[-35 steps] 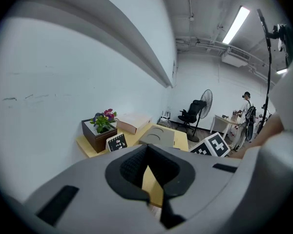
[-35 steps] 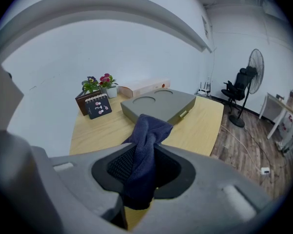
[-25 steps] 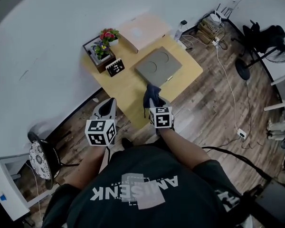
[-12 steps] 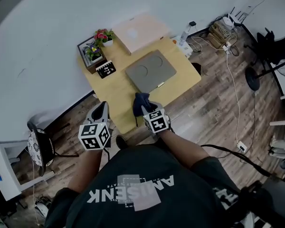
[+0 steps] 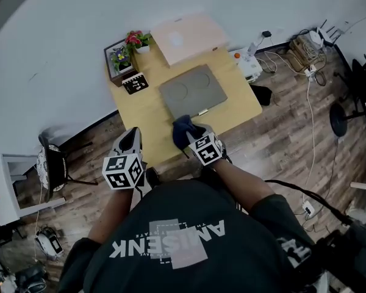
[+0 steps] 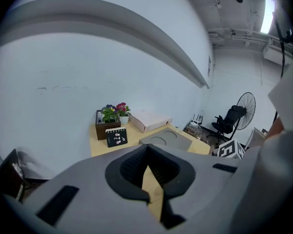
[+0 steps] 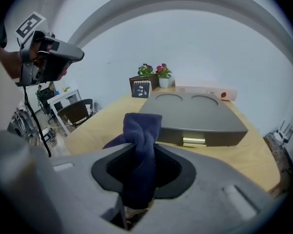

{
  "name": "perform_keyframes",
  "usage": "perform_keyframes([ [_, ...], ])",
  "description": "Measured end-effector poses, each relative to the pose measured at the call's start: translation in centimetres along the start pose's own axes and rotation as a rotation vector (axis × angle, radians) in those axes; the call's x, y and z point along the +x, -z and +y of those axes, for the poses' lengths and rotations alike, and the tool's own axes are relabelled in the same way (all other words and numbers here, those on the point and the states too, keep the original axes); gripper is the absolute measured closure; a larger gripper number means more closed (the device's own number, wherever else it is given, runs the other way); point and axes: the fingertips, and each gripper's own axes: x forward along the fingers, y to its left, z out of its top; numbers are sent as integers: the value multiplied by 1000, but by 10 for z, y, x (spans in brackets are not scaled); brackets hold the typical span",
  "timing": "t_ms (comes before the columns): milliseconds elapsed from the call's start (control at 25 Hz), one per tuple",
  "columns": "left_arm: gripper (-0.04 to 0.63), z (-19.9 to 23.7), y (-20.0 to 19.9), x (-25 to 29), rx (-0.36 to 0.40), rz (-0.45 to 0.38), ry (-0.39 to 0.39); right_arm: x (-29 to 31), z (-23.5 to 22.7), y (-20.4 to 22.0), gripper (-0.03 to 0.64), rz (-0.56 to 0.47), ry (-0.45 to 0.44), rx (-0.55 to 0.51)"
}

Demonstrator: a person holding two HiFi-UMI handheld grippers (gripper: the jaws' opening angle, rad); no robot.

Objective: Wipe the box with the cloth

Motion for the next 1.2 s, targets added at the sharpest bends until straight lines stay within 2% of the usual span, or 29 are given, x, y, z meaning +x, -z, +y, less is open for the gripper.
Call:
perform_keyframes([
  [200,595,-21,-1,8,-12,-13,-27,-6,-18,7,515,-3,-18,-33],
  [440,595,-42,-7,9,-25,-18,-74,-17,-52,18,515,15,8,-14],
  [640,595,-48,-4,1,-45,-7,-94,-24,-61,22,517,20,17,16],
  [880,595,-44,-2,-7,-45,-27,8,-45,-38,9,515,-11,30,8],
  [1040,595,-33,1,-9,-113,-37,81,-60,-23,4,515,-16,62,-7],
  [1120,595,-30,1,-9,-162,-44,112,-64,-24,6,515,-2,90,-9],
  [1200,595,-28,4,-8,-174,-42,128,-67,-33,9,515,7,131,12],
])
